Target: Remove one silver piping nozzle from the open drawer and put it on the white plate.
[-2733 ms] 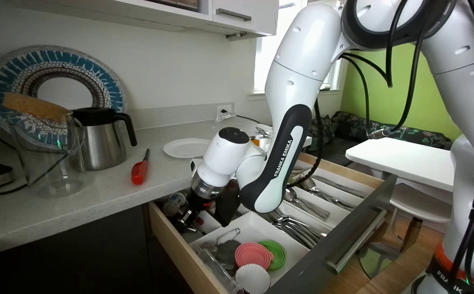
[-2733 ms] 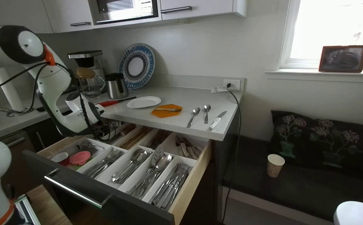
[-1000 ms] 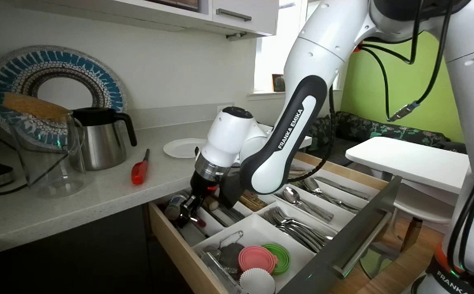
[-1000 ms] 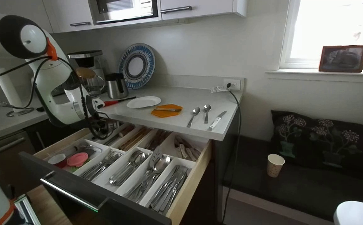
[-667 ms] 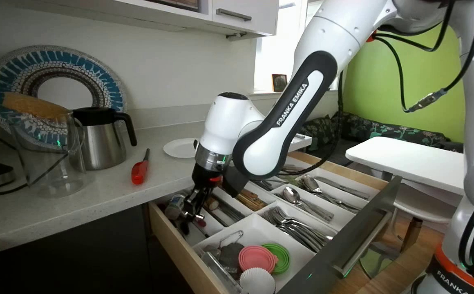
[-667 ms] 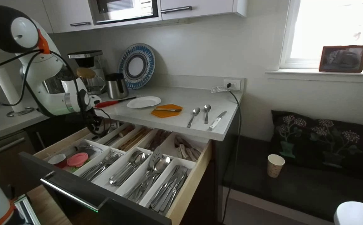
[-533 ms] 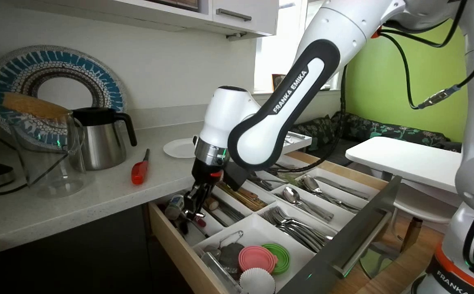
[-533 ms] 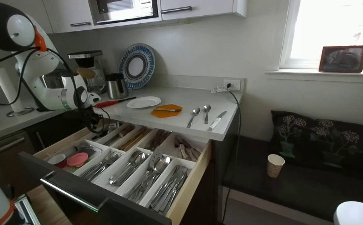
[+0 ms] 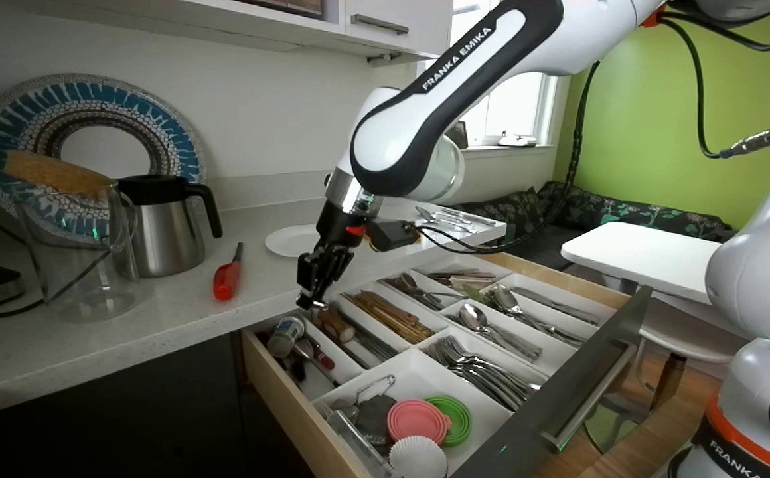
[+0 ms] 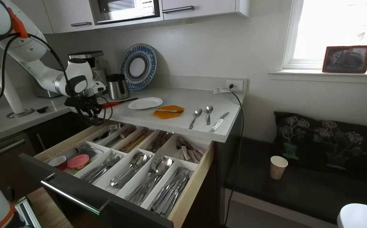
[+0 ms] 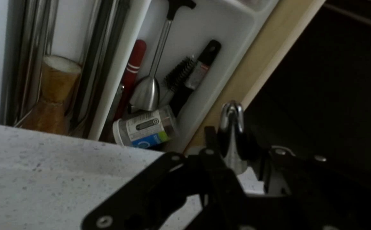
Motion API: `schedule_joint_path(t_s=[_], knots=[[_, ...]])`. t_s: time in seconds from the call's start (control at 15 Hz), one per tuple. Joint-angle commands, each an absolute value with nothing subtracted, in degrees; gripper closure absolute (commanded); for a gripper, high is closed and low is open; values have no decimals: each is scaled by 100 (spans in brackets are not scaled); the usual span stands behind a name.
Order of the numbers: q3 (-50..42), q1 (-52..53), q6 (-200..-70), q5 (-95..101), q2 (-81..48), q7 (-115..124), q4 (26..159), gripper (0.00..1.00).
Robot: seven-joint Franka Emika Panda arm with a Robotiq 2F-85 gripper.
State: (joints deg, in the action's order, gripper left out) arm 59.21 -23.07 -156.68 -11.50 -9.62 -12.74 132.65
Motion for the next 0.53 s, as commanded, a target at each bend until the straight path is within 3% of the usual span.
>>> schedule_joint_path(t_s=[0.0,0.47], knots=[[6414,-2996,-15471,-2259,-607,-2043,13110,93],[5927,-3232,-16757,-2504,-341,-1113,13098,93]])
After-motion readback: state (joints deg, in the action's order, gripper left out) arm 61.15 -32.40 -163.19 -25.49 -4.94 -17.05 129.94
